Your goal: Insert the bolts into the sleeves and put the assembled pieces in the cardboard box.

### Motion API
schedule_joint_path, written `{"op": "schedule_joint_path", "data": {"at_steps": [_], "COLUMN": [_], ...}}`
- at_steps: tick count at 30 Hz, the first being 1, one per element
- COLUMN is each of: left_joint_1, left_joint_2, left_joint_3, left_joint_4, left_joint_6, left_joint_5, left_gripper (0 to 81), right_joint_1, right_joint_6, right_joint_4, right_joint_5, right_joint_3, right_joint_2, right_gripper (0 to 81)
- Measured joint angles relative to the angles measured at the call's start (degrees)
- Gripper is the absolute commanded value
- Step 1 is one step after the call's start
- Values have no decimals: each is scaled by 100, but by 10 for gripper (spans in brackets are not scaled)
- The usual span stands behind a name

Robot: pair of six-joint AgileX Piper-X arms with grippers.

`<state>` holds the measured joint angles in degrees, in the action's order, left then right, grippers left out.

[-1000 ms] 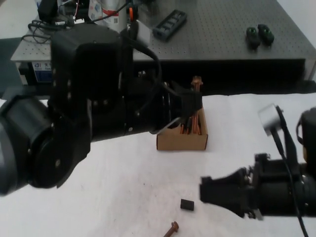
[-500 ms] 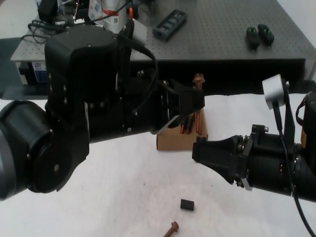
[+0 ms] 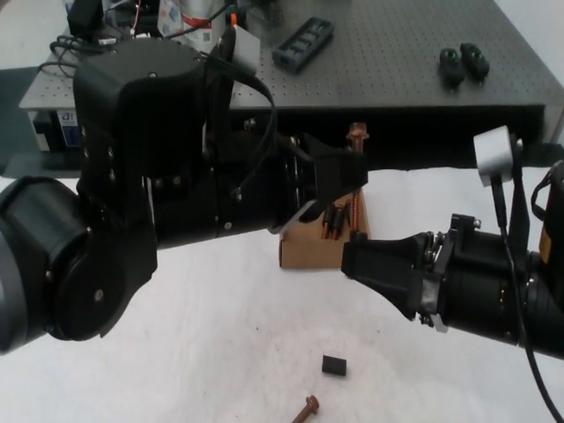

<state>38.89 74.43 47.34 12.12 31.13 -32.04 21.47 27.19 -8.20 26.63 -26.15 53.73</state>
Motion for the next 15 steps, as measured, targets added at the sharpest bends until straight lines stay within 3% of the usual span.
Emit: {"op": "schedule_joint_path", "data": {"at_steps": [15], "left_joint_1": [0], "left_joint_2": [0], "left_joint_3": [0], "left_joint_4": [19], "left_joint_6": [0], "left_joint_5": [233], "left_gripper": [6], "right_joint_1": [0], "right_joint_6": [-89], "right_joint_4": [-10], "right_joint_5": [-13], "right_joint_3": [0], "right_joint_2": [0], "right_gripper": [47]}}
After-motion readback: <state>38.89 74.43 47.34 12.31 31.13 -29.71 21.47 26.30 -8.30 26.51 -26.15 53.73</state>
